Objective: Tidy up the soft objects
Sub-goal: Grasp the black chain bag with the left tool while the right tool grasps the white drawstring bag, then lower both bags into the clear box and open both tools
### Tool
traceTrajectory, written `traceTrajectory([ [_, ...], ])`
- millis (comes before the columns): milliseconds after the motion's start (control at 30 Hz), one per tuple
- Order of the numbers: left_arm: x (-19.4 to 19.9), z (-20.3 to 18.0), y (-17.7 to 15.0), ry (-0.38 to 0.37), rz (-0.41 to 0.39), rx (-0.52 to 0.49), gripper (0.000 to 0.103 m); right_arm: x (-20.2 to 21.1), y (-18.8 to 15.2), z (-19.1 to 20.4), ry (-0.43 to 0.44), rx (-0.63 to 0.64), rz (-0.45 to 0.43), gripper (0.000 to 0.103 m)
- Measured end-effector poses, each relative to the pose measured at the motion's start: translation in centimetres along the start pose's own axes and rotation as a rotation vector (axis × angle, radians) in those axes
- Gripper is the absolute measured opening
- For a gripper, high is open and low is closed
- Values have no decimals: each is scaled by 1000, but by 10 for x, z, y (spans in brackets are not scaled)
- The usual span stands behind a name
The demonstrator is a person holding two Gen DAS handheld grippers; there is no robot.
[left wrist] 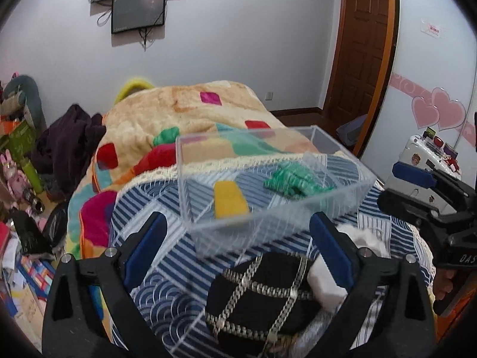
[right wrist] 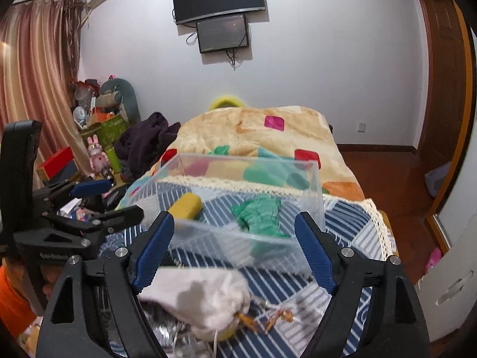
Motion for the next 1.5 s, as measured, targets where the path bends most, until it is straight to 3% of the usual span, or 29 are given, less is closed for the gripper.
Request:
traceTrajectory([
  [333, -21, 7, -53, 18, 92, 16, 97, -11, -40, 16, 39, 6, 71, 81],
  [433, -28, 7, -62, 41, 113, -16, 81, -18, -49, 18, 53, 4, 99, 81],
  [533, -34, 4, -69, -2, 132, -1, 67, -23, -56, 17, 65, -1, 123, 80],
  [600, -35, 3, -70, -46, 141, 13, 52, -25, -59, 18, 84, -6, 138, 71],
  [967, -19, -6, -69, -93, 120, 9, 18, -19, -64, 11, 100, -26, 135, 24],
  [1100, -5, -8, -61, -101, 92, 6, 14, -10, -59, 12, 90, -18, 105, 20],
  [1500, 42, -17, -27, -143, -27, -8, 12, 28, -35, -1, 62, -44, -13, 20],
])
Point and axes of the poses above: each gripper's, at about its wrist camera, not at the fingertips, and x roughly against the way its jaws point, z to its left, y to its top, the point moved 6 cm from there along -x, roughly the way its jaws point
